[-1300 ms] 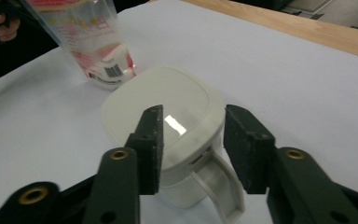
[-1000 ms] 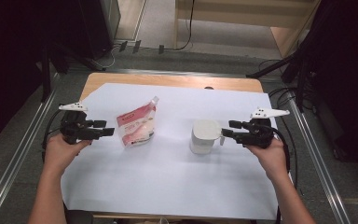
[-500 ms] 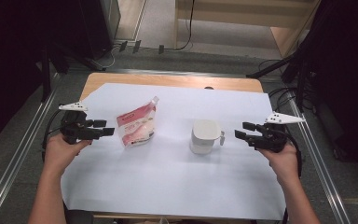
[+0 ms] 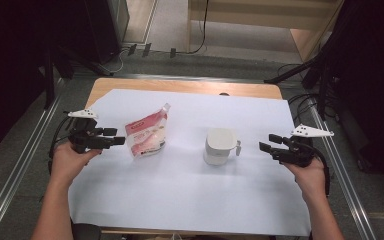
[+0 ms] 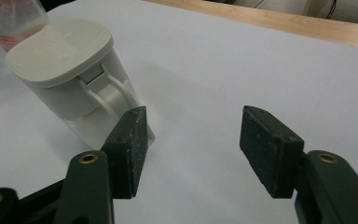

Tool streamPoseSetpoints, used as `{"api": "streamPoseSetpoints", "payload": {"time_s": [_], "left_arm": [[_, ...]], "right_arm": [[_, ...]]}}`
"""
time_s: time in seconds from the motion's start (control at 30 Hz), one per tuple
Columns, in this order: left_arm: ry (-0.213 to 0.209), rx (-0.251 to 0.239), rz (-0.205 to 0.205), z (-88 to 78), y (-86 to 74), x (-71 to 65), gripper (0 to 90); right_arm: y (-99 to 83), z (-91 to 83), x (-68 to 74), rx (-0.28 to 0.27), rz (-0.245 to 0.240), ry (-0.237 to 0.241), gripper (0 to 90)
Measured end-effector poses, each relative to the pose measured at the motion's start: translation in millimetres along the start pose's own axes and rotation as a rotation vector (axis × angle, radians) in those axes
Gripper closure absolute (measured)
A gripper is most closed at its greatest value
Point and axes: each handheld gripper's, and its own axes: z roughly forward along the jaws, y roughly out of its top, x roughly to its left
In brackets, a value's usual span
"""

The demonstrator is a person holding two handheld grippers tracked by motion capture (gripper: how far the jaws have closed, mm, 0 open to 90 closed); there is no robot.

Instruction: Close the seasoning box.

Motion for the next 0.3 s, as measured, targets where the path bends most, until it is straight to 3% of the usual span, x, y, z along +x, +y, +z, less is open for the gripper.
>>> {"api": "streamPoseSetpoints", "payload": {"time_s": [0.13,0.3], "left_arm": [[-0.009,-0.027,0.002,-2.7,2.0,0.6,40.8],[0.003,-0.013,0.0,-2.2,1.4,0.8,40.9]], "right_arm": [[0.2,0.4,-0.6,-0.003,0.004,-0.001,41.6],[0.1,0.6,-0.9,-0.006,0.004,-0.004,41.6]]}}
